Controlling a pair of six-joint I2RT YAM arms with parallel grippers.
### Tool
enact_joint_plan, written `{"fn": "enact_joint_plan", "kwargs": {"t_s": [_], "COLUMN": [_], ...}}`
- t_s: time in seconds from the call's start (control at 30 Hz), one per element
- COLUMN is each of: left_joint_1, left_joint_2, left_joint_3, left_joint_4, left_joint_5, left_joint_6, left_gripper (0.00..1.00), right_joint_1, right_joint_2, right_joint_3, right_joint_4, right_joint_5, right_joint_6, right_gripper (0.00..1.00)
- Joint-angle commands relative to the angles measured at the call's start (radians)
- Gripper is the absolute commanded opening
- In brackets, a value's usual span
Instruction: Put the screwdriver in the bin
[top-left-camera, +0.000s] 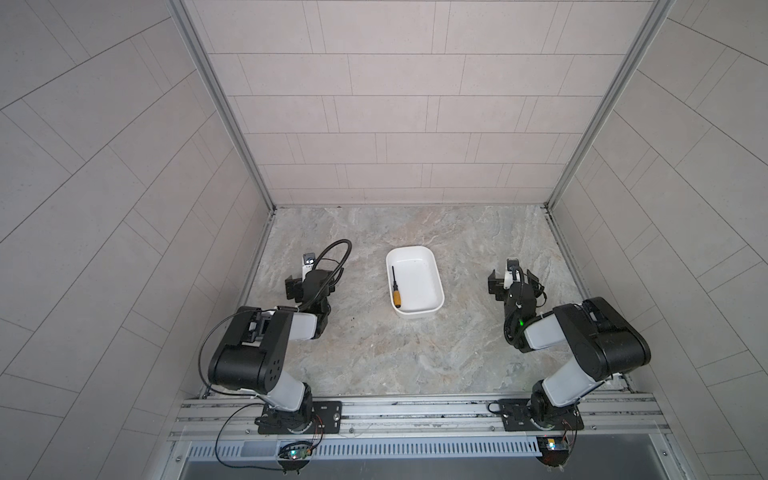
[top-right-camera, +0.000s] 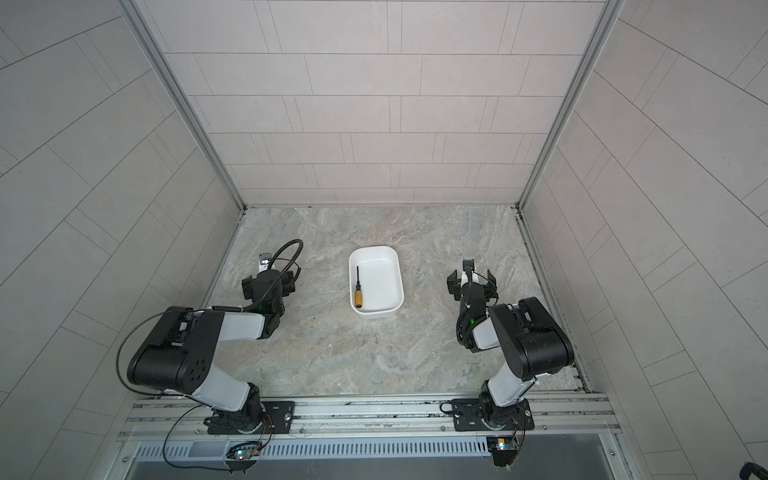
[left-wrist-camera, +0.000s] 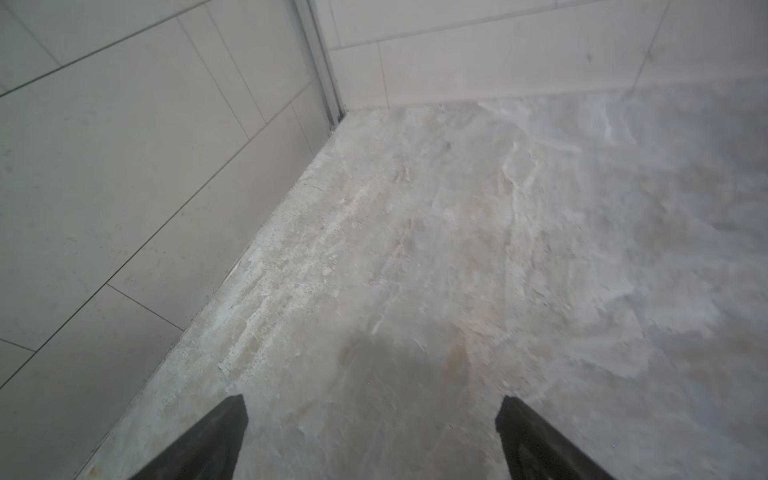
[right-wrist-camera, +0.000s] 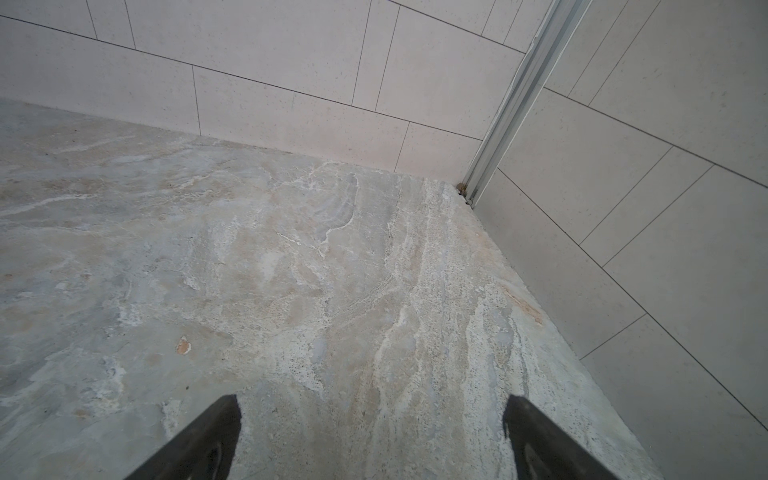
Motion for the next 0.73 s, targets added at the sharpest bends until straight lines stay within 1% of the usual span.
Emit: {"fn": "enact_joint_plan", "kwargs": {"t_s": [0.0, 0.03, 0.1, 0.13, 0.17, 0.2, 0.27, 0.3, 0.5, 0.53, 0.6, 0.63, 0.7], "left_joint_1": [0.024, 0.024, 0.009, 0.011, 0.010, 0.004, 0.003, 0.009, 0.012, 0.013, 0.012, 0.013, 0.013], "left_joint_2": [-0.015, -0.034, -0.016, -0.001, 0.018, 0.022, 0.014, 0.018, 0.015, 0.015, 0.015, 0.015, 0.014], "left_joint_3": [-0.046, -0.033, 0.013, 0.012, -0.015, -0.028, -0.006, 0.005, 0.004, 0.004, 0.004, 0.004, 0.004], "left_joint_4": [0.141, 0.083, 0.016, 0.041, 0.124, 0.165, 0.105, 0.093, 0.089, 0.087, 0.087, 0.087, 0.087], "left_joint_5": [0.097, 0.147, 0.274, 0.279, 0.256, 0.226, 0.206, 0.214, 0.221, 0.220, 0.221, 0.221, 0.221], "left_joint_6": [-0.040, -0.013, 0.069, 0.053, 0.057, 0.057, 0.041, 0.040, 0.036, 0.035, 0.035, 0.035, 0.036], "left_gripper": [1.00, 1.00, 1.00, 1.00, 1.00, 1.00, 1.00, 1.00, 1.00, 1.00, 1.00, 1.00, 1.00], "right_joint_1": [-0.001, -0.002, -0.004, -0.003, -0.003, -0.003, -0.004, -0.004, -0.004, -0.007, -0.041, -0.050, -0.052], "right_joint_2": [-0.004, -0.004, -0.005, -0.004, -0.004, -0.005, -0.006, -0.005, -0.005, -0.007, -0.020, -0.026, -0.024], "right_joint_3": [0.001, 0.002, 0.003, 0.003, 0.003, 0.004, 0.004, 0.004, 0.014, 0.021, 0.052, 0.066, 0.057], "right_joint_4": [0.002, 0.000, -0.002, -0.002, -0.003, -0.003, -0.006, -0.007, -0.025, -0.043, -0.128, -0.163, -0.139], "right_joint_5": [0.002, 0.000, 0.000, 0.000, -0.001, -0.001, -0.002, -0.003, -0.007, -0.018, -0.099, -0.119, -0.117], "right_joint_6": [0.010, 0.010, 0.012, 0.012, 0.012, 0.012, 0.013, 0.013, 0.012, 0.014, 0.032, 0.033, 0.037], "right_gripper": [0.99, 0.99, 0.99, 0.99, 0.99, 0.99, 0.99, 0.99, 0.99, 0.99, 0.99, 0.99, 0.99]}}
